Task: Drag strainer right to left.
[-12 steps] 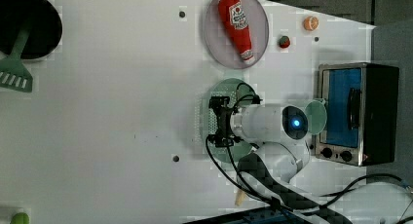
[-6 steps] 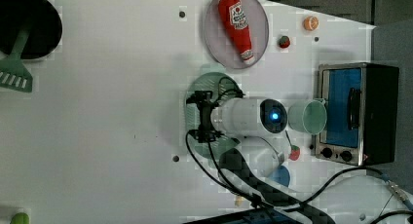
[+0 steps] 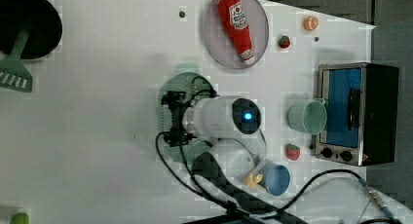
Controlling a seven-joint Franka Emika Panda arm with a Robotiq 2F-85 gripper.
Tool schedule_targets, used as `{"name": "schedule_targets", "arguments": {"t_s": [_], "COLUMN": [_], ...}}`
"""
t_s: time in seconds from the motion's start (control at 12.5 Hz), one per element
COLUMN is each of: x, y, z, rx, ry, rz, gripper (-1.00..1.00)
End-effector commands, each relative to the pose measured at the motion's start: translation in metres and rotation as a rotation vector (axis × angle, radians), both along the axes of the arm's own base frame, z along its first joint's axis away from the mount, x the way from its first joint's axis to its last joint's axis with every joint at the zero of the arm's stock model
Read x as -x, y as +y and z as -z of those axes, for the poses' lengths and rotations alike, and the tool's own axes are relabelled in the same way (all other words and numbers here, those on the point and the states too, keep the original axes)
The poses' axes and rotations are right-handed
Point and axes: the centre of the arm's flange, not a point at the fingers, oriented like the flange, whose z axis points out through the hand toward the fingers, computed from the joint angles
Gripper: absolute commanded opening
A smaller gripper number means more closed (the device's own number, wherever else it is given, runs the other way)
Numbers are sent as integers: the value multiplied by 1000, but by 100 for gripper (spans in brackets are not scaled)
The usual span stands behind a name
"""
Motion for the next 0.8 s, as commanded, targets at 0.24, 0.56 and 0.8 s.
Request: {"name": "schedule_targets", "arguments": {"t_s": [0.24, 0.56, 0.8], "x": [7, 8, 2], "y": [40, 49, 43], "z": [-17, -22, -61], "rx": [-26, -36, -19], "ry": [-3, -1, 2], "rz": [47, 78, -11], "gripper": [100, 100, 100]}}
